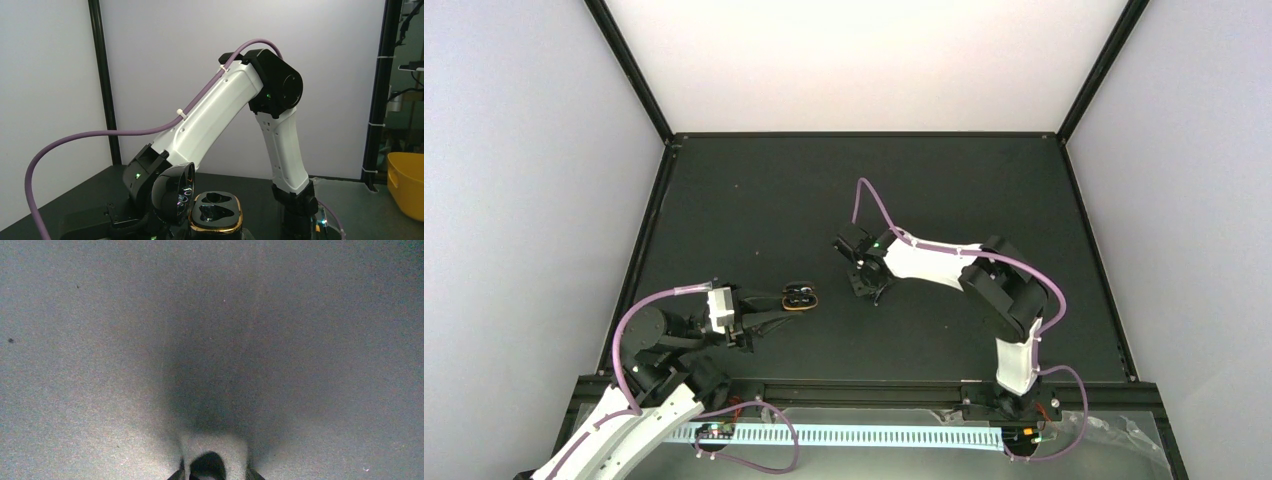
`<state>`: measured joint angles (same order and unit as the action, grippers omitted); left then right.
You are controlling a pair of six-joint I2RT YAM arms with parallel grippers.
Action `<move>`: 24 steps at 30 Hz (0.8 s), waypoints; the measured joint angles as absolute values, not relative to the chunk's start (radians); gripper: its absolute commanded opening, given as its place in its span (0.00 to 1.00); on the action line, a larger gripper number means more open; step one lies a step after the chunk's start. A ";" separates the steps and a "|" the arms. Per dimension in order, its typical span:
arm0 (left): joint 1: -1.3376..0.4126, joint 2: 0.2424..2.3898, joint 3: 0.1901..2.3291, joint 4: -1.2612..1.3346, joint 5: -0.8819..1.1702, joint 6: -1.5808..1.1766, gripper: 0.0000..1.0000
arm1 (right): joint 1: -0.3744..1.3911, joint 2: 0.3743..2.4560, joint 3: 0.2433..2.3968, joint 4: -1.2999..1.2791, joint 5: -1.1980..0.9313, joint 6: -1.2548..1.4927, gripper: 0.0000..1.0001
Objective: Insert the wireless bluetooth earbuds into the charging case
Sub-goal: Pick up the earbud from the center of the board.
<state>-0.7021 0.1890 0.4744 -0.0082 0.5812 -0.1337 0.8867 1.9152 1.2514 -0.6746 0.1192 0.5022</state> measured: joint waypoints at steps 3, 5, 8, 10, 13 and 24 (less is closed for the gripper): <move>-0.702 0.189 0.474 -0.008 0.583 -0.134 0.01 | 0.886 1.909 1.243 -0.675 0.118 0.508 0.26; -0.702 0.189 0.474 -0.008 0.584 -0.134 0.02 | 0.886 1.908 1.241 -0.677 0.118 0.516 0.26; -0.702 0.189 0.474 -0.008 0.585 -0.134 0.01 | 0.885 1.908 1.239 -0.676 0.118 0.533 0.26; -0.702 0.189 0.474 -0.007 0.587 -0.134 0.02 | 0.885 1.908 1.239 -0.675 0.119 0.538 0.26; -0.702 0.189 0.474 -0.007 0.589 -0.134 0.01 | 0.885 1.907 1.237 -0.673 0.120 0.542 0.25; -0.702 0.182 0.474 -0.007 0.594 -0.134 0.01 | 0.882 1.894 1.216 -0.657 0.129 0.549 0.14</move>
